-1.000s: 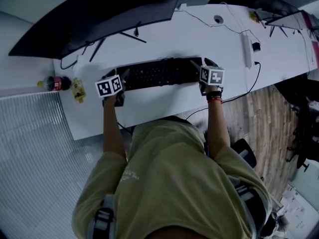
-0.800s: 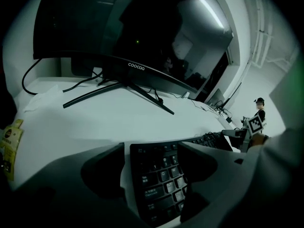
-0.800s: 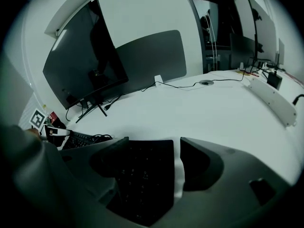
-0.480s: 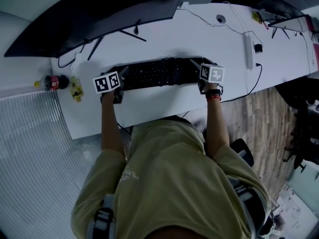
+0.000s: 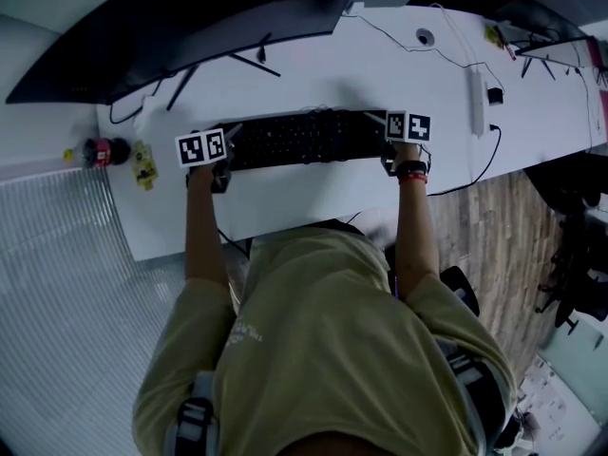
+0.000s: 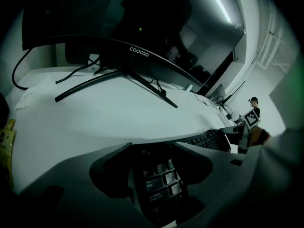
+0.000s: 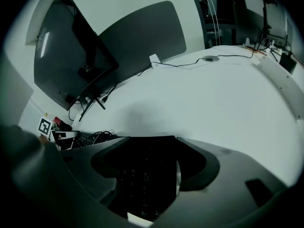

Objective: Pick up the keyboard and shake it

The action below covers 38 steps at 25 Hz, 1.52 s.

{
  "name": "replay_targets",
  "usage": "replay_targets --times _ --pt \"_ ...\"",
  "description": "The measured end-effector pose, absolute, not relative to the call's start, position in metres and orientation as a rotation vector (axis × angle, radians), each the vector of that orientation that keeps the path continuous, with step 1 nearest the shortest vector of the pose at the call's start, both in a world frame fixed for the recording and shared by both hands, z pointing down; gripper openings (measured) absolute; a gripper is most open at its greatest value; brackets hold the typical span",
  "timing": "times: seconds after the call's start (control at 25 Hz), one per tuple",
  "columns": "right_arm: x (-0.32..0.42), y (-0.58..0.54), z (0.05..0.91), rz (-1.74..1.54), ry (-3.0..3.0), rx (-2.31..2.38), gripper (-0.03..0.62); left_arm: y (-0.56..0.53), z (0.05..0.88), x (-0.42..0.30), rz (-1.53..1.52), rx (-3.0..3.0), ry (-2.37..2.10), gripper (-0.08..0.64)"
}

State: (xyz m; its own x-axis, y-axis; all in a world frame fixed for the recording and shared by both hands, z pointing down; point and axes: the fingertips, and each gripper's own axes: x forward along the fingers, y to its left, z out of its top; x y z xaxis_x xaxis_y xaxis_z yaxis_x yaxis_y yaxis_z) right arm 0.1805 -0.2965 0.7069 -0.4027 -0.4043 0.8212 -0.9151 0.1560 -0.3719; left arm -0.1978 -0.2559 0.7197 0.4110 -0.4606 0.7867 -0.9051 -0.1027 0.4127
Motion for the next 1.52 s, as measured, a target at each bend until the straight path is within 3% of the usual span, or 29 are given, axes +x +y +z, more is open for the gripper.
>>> replay_targets --times 1.52 --pt "0.169 -0.287 0.67 1.253 -1.881 1.193 0.313 -0.251 0.679 -0.21 0.768 1.663 -1.194 0.245"
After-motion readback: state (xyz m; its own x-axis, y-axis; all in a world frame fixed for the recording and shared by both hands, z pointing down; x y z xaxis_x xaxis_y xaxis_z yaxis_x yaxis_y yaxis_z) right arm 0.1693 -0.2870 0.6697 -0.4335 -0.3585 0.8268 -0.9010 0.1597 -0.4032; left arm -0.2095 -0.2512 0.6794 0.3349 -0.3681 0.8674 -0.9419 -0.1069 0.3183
